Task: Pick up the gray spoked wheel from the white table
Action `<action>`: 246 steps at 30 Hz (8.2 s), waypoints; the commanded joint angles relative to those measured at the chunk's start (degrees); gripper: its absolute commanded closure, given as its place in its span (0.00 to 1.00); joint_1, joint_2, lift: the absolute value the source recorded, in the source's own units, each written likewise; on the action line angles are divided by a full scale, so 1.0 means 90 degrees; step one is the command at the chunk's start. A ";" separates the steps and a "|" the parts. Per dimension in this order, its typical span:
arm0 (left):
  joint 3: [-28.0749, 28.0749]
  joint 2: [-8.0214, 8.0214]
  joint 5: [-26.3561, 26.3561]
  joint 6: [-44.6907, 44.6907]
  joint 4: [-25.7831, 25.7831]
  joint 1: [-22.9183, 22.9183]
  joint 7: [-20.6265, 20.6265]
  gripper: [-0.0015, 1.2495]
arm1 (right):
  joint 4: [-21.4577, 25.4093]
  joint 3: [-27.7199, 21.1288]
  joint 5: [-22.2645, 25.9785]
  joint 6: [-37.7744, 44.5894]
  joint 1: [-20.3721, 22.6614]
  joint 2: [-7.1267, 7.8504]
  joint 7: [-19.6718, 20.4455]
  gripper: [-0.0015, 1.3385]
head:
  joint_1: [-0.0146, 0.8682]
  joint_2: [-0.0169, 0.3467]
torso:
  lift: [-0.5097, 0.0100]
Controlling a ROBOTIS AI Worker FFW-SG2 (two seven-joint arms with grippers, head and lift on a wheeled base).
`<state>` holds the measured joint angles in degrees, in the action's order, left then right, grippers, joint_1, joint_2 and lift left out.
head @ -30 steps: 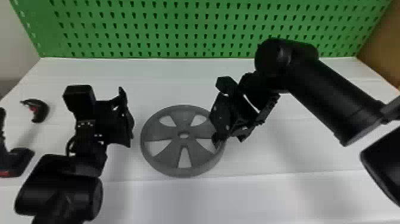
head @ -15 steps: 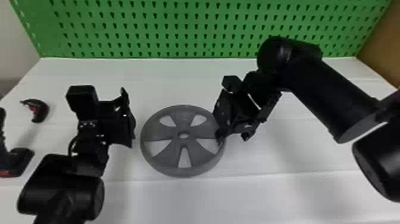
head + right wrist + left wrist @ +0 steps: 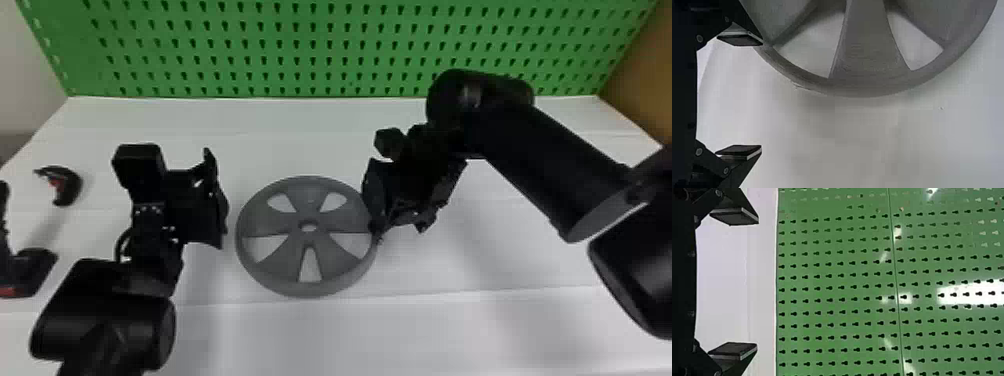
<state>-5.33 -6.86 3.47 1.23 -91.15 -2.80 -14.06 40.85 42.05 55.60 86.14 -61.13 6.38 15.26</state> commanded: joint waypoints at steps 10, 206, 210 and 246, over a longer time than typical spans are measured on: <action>0.0006 0.0000 0.0014 0.0000 0.0001 -0.0002 0.0000 0.12 | -0.0291 -0.0121 0.2631 -0.0226 -0.0043 -0.0054 0.2699 0.24 | 0.88 0.05 | 0.80; 0.0036 -0.0058 0.0044 -0.0039 -0.0018 0.0145 0.0000 0.12 | 0.0558 -0.2758 0.3558 -0.2218 0.1060 -0.0191 0.6380 0.90 | 0.88 0.05 | 0.80; 0.0045 -0.0058 0.0044 -0.0039 -0.0018 0.0155 0.0000 0.12 | 0.0910 -0.2992 0.2435 -0.2335 0.1187 -0.0181 0.5570 0.90 | 0.88 0.05 | 0.80; 0.0338 -0.0058 0.0112 -0.0039 -0.0331 0.0291 0.0000 0.12 | 0.4045 -0.3344 -0.4196 -0.7003 0.3883 -0.0103 -0.0270 0.90 | 0.88 0.05 | 0.80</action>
<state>-2.51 -7.38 4.44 0.88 -93.88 -0.30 -14.06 75.94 11.65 22.64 30.58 -29.01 5.79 13.13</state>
